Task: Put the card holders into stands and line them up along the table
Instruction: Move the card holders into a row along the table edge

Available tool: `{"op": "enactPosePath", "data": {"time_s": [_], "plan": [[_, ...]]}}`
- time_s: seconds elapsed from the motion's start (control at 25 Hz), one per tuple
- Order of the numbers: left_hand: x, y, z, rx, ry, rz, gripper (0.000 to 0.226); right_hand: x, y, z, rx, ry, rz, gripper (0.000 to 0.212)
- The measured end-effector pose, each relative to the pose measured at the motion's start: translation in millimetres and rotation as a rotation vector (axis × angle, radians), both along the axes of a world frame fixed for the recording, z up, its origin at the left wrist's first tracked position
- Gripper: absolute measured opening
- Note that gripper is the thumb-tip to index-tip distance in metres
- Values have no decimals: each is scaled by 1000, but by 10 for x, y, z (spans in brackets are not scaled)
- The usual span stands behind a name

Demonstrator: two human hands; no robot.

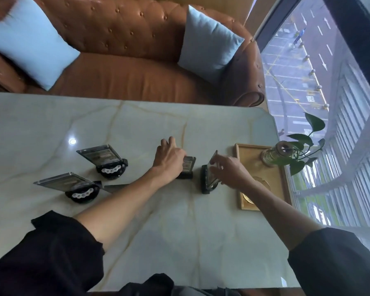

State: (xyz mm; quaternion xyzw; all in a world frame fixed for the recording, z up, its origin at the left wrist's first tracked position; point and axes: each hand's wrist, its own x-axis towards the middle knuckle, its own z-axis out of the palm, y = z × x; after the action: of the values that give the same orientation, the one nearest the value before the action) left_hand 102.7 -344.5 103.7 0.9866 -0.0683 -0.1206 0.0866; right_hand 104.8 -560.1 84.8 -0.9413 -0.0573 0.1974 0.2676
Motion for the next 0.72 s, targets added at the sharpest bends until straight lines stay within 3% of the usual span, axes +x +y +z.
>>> {"op": "enactPosePath", "data": {"time_s": [0.12, 0.24, 0.32, 0.44, 0.52, 0.68, 0.72], "plan": [[-12, -6, 89, 117, -48, -70, 28, 69, -56, 97, -40, 47, 55, 28], [-4, -83, 164, 108, 106, -51, 26, 167, -153, 220, -322, -17, 391, 48], [15, -147, 200, 47, 185, 16, 13, 260, -195, 217, -371, -116, 515, 40], [11, -228, 223, -79, 249, 163, 44, 372, -221, 142, -383, -309, 627, 24], [-4, -268, 180, -55, 197, 194, 47, 468, -244, 84, -393, -377, 693, 20], [101, -222, 79, -85, 160, 292, 9, 741, -284, 91, -279, -293, 665, 18], [143, -212, 71, -95, 146, 299, 11, 830, -295, 139, -273, -235, 613, 18]]}}
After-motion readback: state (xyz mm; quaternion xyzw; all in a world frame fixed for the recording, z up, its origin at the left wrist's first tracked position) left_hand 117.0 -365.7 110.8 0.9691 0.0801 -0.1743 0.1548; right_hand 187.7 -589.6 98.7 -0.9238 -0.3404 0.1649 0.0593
